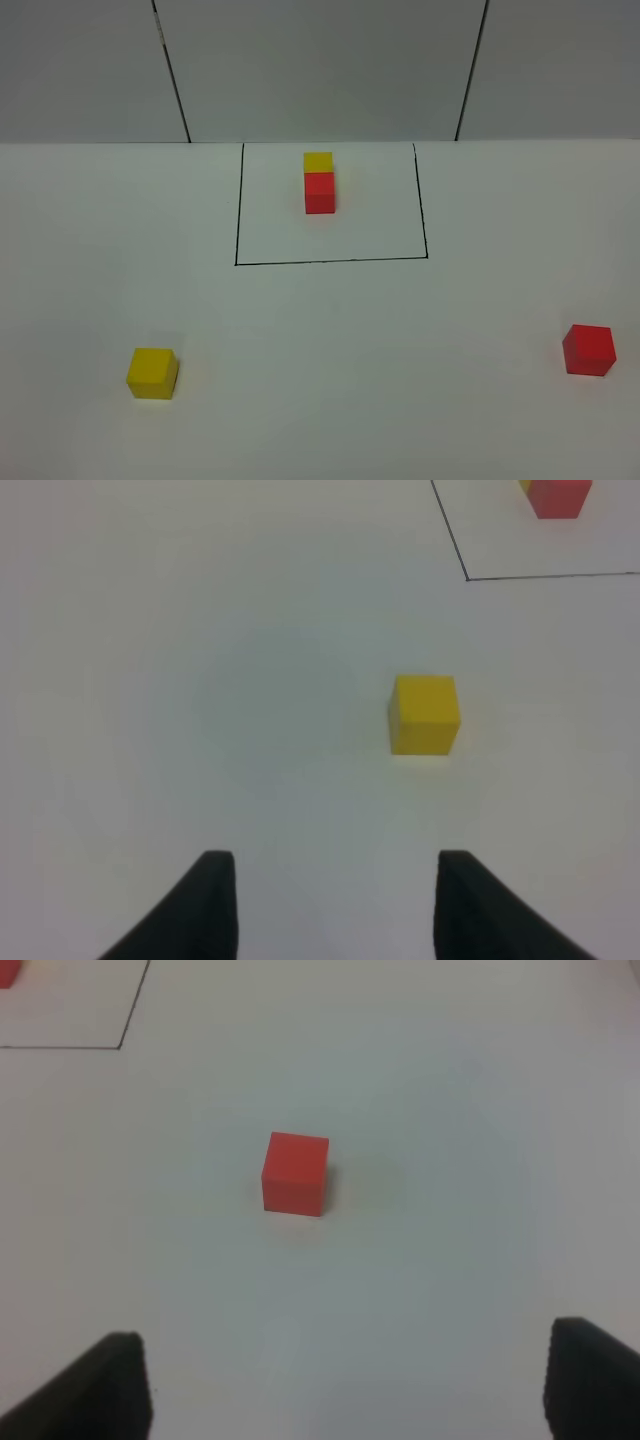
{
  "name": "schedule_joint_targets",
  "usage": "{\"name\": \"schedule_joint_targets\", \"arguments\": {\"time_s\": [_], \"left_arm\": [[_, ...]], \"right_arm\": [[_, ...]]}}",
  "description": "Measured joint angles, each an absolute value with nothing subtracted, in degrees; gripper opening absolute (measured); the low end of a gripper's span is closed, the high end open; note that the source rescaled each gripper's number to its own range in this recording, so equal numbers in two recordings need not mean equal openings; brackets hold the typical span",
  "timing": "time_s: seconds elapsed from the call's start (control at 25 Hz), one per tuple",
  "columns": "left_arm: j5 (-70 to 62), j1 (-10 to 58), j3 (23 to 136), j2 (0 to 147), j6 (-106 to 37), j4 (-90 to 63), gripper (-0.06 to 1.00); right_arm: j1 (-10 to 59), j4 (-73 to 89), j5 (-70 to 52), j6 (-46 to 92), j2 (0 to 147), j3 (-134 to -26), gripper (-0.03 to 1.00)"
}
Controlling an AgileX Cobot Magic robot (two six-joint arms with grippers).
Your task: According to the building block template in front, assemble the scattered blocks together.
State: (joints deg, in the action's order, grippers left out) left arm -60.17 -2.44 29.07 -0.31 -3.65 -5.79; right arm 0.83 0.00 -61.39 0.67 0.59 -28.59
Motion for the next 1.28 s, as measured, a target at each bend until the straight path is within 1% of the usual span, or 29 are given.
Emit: {"name": "schedule_joint_targets", "arguments": {"time_s": [0.16,0.2,0.28,0.32,0.4,0.48,0.52,0.56,0.6,0.76,1.08,1.2,1.28], "left_arm": [[-60.17,-2.44,29.07,-0.31,-3.65,-5.79,0.04],[-60.17,-2.44,29.07,-0.31,-3.65,-5.79,0.07],[-60.05,-2.44,29.07,-0.31,-3.65,-5.84,0.18],[-59.56,-2.44,29.13,-0.24,-3.65,-5.96,0.27],[-58.55,-2.44,30.01,0.68,-3.65,-6.42,0.51],[-57.39,-2.44,31.04,3.45,-3.65,-7.31,0.80],[-57.04,-2.44,31.58,5.58,-3.60,-7.91,0.91],[-56.62,-2.44,32.09,7.76,-3.60,-8.25,0.96],[-56.31,-2.44,32.53,10.84,-3.60,-8.41,0.99],[-55.61,-2.44,35.23,26.39,-3.60,-11.10,1.00],[-54.68,-2.35,45.51,60.41,-7.79,-18.72,0.99],[-52.36,-0.95,48.62,69.37,-8.12,-18.24,0.98],[-49.88,1.41,50.17,74.18,-7.87,-17.69,0.98]], "right_arm": [[0.83,0.00,-61.39,0.67,0.59,-28.59,0.64],[0.83,0.00,-61.39,0.67,0.59,-28.59,0.64],[0.83,0.00,-61.39,0.67,0.59,-28.59,0.64],[0.83,0.00,-61.39,0.67,0.59,-28.59,0.64],[0.83,0.00,-61.39,0.67,0.59,-28.59,0.64],[0.83,0.00,-61.39,0.67,0.59,-28.59,0.64],[0.83,0.00,-61.39,0.67,0.59,-28.59,0.64],[0.83,0.00,-61.39,0.67,0.59,-28.59,0.64],[0.83,0.00,-61.39,0.67,0.59,-28.59,0.64],[0.83,0.00,-61.39,0.67,0.59,-28.59,0.64],[0.83,0.00,-61.39,0.67,0.59,-28.59,0.64],[0.83,0.00,-61.39,0.67,0.59,-28.59,0.64],[0.83,0.00,-61.39,0.67,0.59,-28.59,0.64]]}}
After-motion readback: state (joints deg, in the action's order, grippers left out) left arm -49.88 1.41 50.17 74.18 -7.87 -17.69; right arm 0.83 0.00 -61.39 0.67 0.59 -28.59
